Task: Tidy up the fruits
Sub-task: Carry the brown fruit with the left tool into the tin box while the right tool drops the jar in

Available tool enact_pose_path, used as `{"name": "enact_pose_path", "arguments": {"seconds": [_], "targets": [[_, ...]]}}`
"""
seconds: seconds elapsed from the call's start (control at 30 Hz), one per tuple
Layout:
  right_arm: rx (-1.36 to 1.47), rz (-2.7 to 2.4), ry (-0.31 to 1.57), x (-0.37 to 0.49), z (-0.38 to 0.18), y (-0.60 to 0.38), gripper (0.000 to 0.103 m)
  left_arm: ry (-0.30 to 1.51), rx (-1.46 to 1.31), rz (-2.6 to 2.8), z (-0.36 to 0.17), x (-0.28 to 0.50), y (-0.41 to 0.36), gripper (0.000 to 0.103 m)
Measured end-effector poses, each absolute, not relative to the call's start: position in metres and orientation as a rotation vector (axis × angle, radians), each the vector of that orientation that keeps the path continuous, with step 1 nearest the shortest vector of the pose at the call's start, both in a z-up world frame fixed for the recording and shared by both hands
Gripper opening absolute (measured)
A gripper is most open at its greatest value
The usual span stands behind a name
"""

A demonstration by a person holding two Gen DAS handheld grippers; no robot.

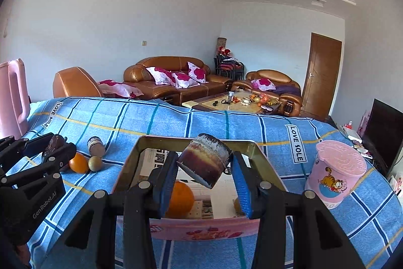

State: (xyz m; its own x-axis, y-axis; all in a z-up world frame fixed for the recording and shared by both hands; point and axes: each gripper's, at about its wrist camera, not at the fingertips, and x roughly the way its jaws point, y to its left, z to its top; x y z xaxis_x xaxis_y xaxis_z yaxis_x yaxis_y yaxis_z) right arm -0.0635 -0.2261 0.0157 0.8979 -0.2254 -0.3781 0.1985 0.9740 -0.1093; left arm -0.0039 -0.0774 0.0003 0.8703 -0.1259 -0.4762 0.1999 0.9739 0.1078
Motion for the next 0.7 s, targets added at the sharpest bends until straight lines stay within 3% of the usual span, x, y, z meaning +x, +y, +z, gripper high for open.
{"name": "enact_pose_path", "arguments": {"seconds": [0.7], "targets": [[0.010,-0.373,0.448,-0.054,0.018,-0.308,0.046,0.510,0.174,-0.296,-0.001,0.011,-0.152,0.037]]}}
